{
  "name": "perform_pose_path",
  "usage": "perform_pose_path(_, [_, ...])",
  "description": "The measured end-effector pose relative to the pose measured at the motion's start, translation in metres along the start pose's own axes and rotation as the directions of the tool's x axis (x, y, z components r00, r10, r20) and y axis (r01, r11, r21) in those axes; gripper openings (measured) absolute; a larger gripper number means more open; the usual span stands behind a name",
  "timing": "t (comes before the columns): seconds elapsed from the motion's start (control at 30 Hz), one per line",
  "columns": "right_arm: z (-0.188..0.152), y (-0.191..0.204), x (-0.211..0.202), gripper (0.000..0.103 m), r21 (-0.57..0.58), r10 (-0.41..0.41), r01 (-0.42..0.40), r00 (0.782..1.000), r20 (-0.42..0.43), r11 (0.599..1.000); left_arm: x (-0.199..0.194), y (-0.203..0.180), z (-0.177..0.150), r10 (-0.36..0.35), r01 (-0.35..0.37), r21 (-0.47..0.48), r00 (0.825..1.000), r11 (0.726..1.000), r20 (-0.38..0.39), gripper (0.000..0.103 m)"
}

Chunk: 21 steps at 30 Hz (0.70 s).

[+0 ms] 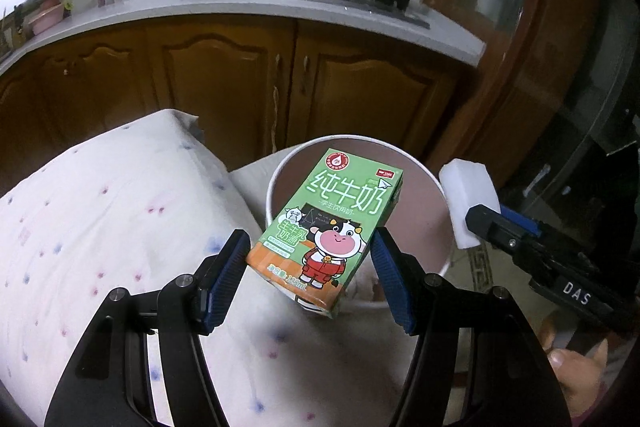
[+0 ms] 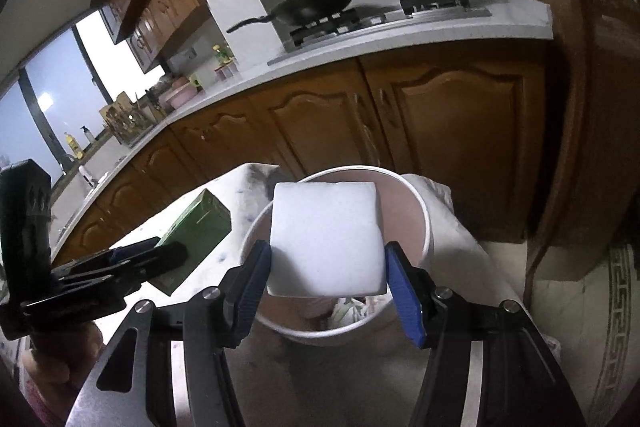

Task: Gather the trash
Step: 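Open both tools above the bin to drop carton and sponge, then move both tools back over the table toward the green can and pouch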

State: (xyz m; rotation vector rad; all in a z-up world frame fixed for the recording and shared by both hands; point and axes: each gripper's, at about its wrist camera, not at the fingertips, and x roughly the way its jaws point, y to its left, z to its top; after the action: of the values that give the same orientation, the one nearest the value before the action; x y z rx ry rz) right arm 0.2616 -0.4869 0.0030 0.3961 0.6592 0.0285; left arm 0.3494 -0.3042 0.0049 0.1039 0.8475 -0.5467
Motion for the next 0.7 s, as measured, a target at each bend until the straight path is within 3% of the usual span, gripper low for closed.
perform_pose_path(0.37, [0.011, -0.014, 0.028, 0.063, 0.026, -0.001, 0.003, 0.999, -0.048, 1.0, 0.031, -0.009, 0.007, 0.009, -0.007, 0.028, 0.999, 1.0, -0.049, 0.064])
perform_pose_path(0.5, [0.014, -0.02, 0.03, 0.081, 0.051, 0.01, -0.008, 0.999, -0.043, 0.999, 0.035, -0.008, 0.006, -0.001, 0.003, 0.02, 0.997, 1.0, -0.076, 0.066])
perform_pose_path(0.7, [0.013, -0.024, 0.017, 0.081, 0.067, 0.009, -0.008, 1.0, -0.01, 0.998, 0.027, -0.007, 0.001, 0.01, -0.009, 0.019, 0.998, 1.0, -0.064, 0.066])
